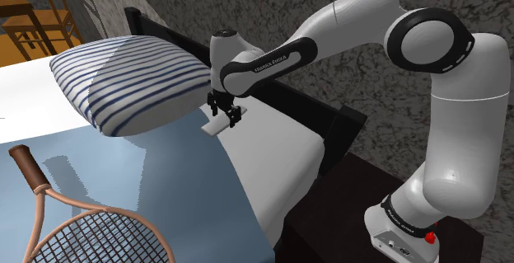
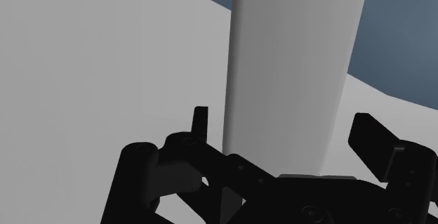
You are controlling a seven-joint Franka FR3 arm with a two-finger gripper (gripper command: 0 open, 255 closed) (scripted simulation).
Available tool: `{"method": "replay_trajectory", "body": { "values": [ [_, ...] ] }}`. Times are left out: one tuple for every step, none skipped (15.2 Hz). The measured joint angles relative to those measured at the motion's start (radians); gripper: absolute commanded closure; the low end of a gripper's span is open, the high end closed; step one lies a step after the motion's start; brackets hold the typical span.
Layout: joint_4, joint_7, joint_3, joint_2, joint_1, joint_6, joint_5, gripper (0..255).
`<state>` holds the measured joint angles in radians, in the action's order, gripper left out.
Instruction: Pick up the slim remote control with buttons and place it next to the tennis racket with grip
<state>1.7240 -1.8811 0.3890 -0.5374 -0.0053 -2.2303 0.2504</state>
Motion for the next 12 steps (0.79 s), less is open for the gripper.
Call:
{"method": "replay_trajectory", "body": {
  "values": [
    [0.002,-0.001,-0.001,-0.002,0.000,-0.003,0.001,0],
    [0.002,-0.001,-0.001,-0.003,0.001,-0.005,0.002,0],
    [0.003,-0.002,-0.001,-0.004,0.001,-0.006,0.002,0],
    [0.003,-0.002,-0.001,-0.004,0.001,-0.007,0.002,0],
    [0.003,-0.002,-0.001,-0.004,0.001,-0.007,0.002,0],
    [0.003,-0.002,-0.001,-0.004,0.001,-0.007,0.002,0],
    [0.003,-0.002,-0.001,-0.004,0.001,-0.007,0.002,0],
    [0.003,-0.002,-0.001,-0.004,0.001,-0.007,0.002,255],
    [0.003,-0.002,-0.001,-0.003,0.001,-0.007,0.002,255],
    [0.003,-0.002,-0.001,-0.003,0.001,-0.007,0.002,255],
    [0.003,-0.002,-0.001,-0.003,0.001,-0.007,0.002,255],
    [0.003,-0.002,-0.001,-0.003,0.001,-0.007,0.002,255]
  ]
}}
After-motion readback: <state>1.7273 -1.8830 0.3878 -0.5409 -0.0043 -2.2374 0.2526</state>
